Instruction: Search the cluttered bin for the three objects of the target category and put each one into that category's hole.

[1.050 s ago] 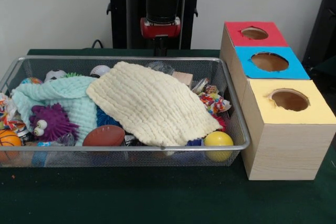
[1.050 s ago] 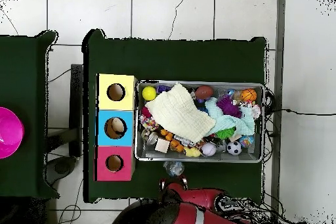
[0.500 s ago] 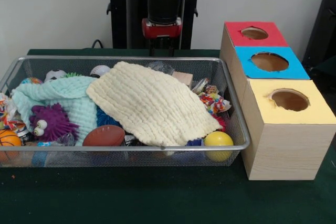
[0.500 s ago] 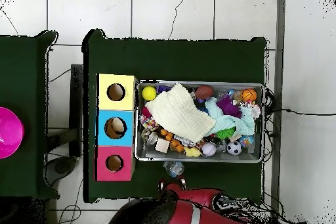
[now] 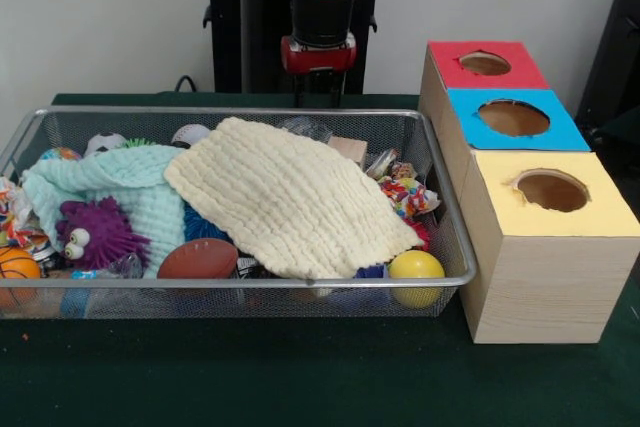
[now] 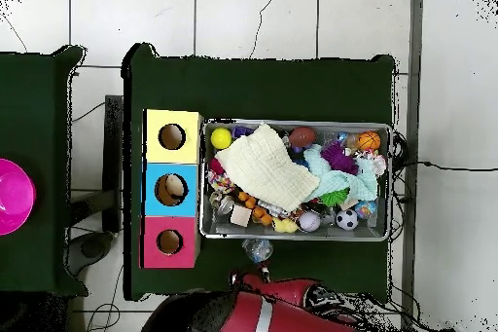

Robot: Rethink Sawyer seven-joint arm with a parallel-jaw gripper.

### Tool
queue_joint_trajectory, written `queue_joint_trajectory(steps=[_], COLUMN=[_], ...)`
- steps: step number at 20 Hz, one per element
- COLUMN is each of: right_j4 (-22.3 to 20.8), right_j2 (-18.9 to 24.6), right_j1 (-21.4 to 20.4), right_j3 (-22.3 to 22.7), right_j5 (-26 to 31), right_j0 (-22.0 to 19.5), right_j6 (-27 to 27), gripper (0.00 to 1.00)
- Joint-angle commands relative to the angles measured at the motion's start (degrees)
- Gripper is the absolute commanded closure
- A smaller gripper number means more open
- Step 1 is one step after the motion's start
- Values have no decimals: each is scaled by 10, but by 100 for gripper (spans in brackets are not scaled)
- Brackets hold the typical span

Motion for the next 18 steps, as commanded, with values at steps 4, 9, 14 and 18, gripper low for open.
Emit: queue_joint_trajectory(steps=[4, 9, 14, 18], right_j4=[44, 50, 60, 65], right_j2=[-6, -23, -34, -43], right_j1=[51, 45, 46, 40], right_j3=[-70, -67, -63, -58], right_j5=[-106, -134, -155, -168], right_j0=[11, 24, 26, 29], right_j6=[114, 107, 109, 107], gripper=[0, 0, 0, 0])
